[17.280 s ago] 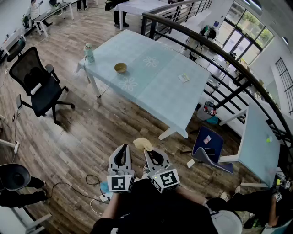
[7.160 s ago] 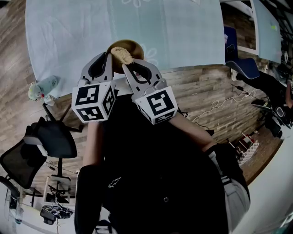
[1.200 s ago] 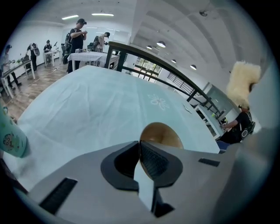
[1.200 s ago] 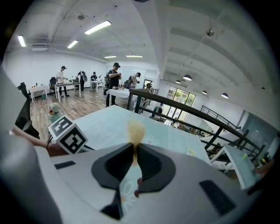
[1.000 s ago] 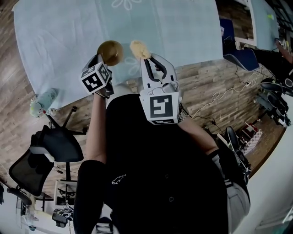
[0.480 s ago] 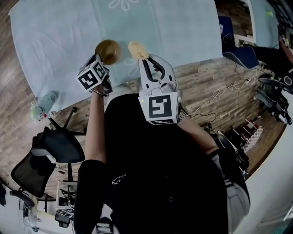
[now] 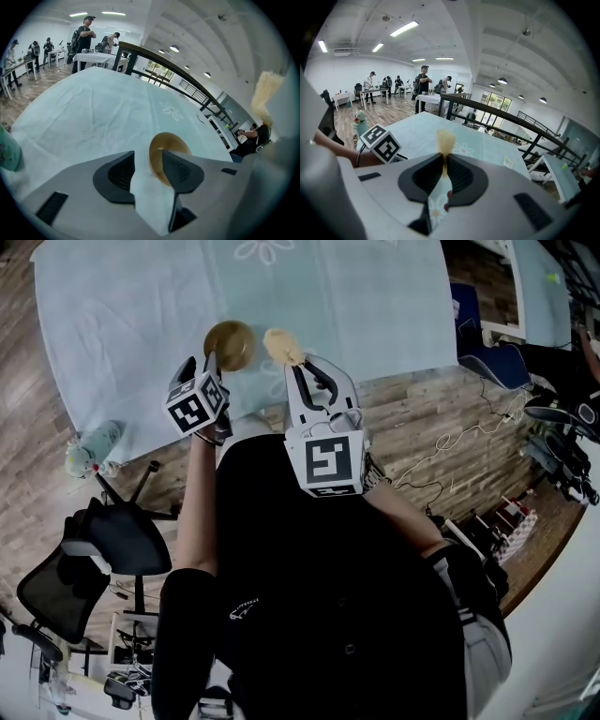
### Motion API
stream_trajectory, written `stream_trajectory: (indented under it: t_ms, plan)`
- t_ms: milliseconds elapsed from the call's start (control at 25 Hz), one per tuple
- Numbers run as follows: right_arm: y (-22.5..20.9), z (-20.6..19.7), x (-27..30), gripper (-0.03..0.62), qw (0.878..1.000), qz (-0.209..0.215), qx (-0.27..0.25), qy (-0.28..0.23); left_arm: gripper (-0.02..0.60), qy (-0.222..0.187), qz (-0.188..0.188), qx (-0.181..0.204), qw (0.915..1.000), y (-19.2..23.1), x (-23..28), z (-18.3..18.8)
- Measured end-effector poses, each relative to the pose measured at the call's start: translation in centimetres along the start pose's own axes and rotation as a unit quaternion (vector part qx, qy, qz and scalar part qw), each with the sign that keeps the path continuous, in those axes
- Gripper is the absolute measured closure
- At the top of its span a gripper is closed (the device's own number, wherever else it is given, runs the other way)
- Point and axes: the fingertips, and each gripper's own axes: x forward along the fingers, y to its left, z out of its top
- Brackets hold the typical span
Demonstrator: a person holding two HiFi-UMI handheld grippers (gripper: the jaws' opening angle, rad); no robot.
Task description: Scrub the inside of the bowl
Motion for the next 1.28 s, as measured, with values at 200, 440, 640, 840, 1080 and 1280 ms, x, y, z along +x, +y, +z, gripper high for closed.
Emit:
stream_trajectory:
  t_ms: [200,440,640,840,1080,1280]
  plan:
    - [0.8,0.4,-0.1,0.557,1.000,0.020,0.015,-0.011,0.498,-0.048,0.002,0.037,0.9982,-1.2,-4.2,2.0]
    - [2.0,1.9,-0.5,0.557,0.995,0.057,0.072,-0.037,0.565,-0.122,-0.015,0.106,0.9868,-5.0,-9.9,4.8]
    - [2.0,3.0,-1.6,0.557,0.990,0.070,0.098,-0.066,0.568,-0.179,-0.056,0.151,0.9705,-9.4,-14.5,6.8]
    - [1.4,3.8,-3.1,0.557,0.985,0.070,0.122,-0.100,0.568,-0.226,-0.093,0.183,0.9523,-13.1,-18.4,8.2]
    - [1.2,5.9,-5.1,0.557,0.976,0.063,0.130,-0.164,0.568,-0.286,-0.123,0.208,0.9272,-16.1,-21.9,9.7]
    - [0.8,7.9,-7.2,0.557,0.960,0.055,0.139,-0.236,0.568,-0.337,-0.130,0.234,0.9027,-17.6,-24.6,10.7]
